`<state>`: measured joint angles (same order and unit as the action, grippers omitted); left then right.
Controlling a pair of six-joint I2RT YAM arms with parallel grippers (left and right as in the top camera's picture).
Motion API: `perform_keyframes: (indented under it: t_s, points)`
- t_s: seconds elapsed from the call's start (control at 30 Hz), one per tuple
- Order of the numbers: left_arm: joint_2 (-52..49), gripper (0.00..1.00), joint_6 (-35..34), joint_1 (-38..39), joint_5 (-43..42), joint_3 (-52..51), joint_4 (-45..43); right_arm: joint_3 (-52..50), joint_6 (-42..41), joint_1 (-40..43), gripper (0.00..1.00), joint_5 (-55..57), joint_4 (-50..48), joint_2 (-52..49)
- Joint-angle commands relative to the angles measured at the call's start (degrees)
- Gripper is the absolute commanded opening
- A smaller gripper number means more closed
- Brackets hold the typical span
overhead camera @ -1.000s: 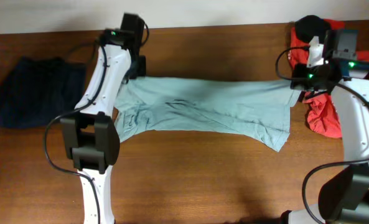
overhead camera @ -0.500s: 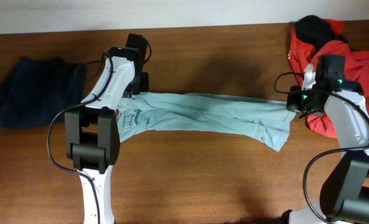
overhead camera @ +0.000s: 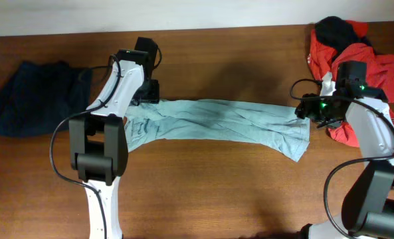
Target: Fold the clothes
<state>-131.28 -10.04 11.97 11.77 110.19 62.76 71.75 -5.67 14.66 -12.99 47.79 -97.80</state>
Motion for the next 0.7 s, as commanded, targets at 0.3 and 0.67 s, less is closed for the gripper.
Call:
perform_keyframes:
  t_s: [0.3, 0.67]
  points:
    - [17.22, 0.96, 0.76, -4.52, -5.22, 2.05, -0.61, -0.44, 7.69, 5.92, 0.99, -7.56, 1.31, -1.64]
    - [19.56, 0.99, 0.74, -11.72, -13.11, 2.03, -0.59, -0.44, 9.79, 6.05, 0.82, -7.58, 2.71, -10.36]
